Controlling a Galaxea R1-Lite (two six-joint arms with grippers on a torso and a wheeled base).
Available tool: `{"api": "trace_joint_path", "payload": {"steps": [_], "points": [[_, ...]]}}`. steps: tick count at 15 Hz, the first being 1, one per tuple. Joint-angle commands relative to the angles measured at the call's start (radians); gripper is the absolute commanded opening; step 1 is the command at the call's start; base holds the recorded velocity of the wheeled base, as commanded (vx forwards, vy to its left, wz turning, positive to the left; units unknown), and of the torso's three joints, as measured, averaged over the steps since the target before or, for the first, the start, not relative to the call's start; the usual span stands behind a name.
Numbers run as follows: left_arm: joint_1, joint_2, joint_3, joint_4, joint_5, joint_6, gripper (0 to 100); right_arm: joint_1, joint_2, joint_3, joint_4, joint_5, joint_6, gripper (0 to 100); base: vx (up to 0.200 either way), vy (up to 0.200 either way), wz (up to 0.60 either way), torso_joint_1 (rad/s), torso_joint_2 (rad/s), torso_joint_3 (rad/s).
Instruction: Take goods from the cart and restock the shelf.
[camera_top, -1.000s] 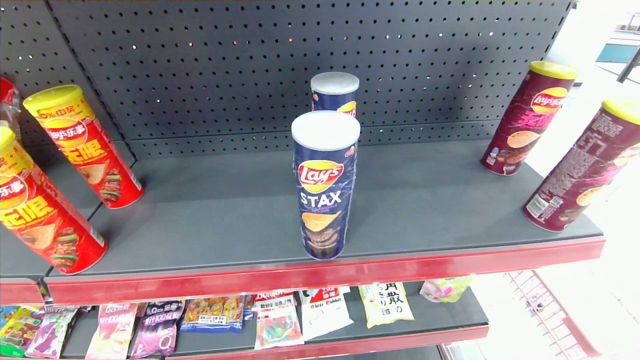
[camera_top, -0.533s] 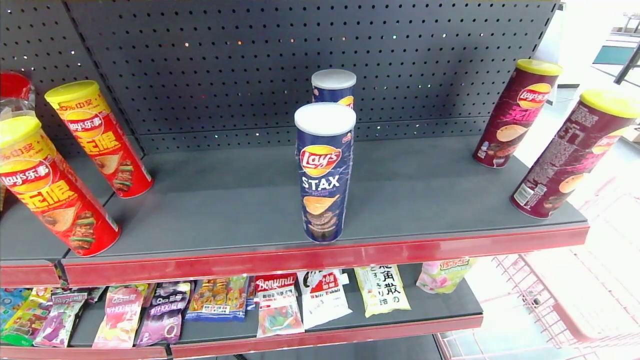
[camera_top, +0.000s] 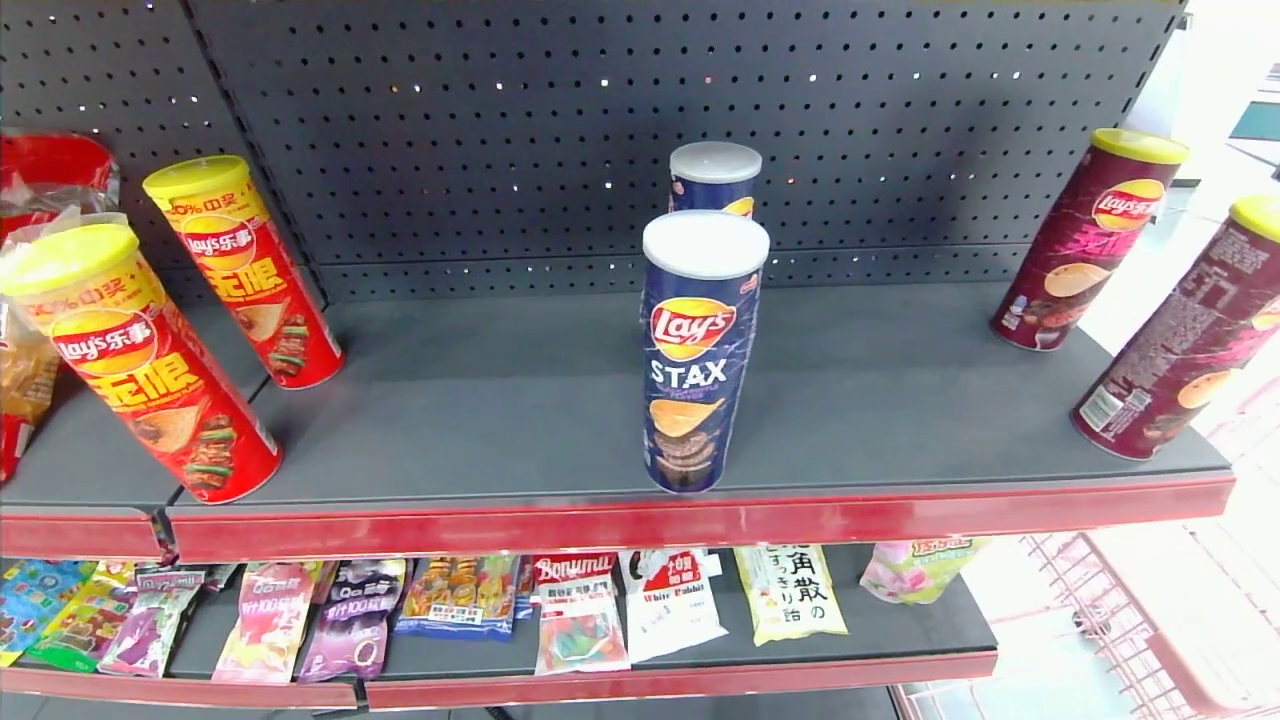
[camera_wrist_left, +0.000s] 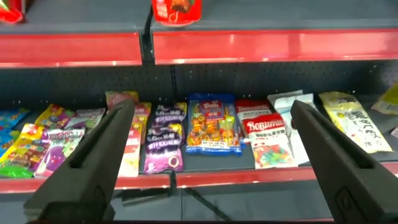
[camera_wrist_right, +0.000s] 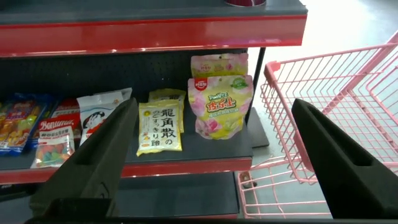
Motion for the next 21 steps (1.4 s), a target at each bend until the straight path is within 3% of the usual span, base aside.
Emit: {"api": "trace_joint_path", "payload": {"steps": [1,4,9,15,18,21], "points": [[0.0,0.001,0.0,0.001,0.0,-0.001,100,0.001,-0.001,0.0,0.0,0.0,0.0,100,0.0,0.0,0.0,0.0,0.0,0.0],[0.0,0.001,0.0,0.001,0.0,0.001,100,0.001,-0.001,0.0,0.0,0.0,0.0,100,0.0,0.0,0.0,0.0,0.0,0.0],[0.0,0.001,0.0,0.001,0.0,0.001,100,0.001,-0.001,0.0,0.0,0.0,0.0,100,0.2,0.0,0.0,0.0,0.0,0.002],[0.0,0.001,0.0,0.001,0.0,0.001,100,0.001,-0.001,0.0,0.0,0.0,0.0,100,0.0,0.0,0.0,0.0,0.0,0.0],[0.0,0.001,0.0,0.001,0.0,0.001,100,0.001,-0.001,0.0,0.0,0.0,0.0,100,0.0,-0.2,0.0,-0.002,0.0,0.009],[0.0,0.001,0.0,0.001,0.0,0.001,100,0.001,-0.001,0.0,0.0,0.0,0.001,100,0.0,0.0,0.0,0.0,0.0,0.0]]}}
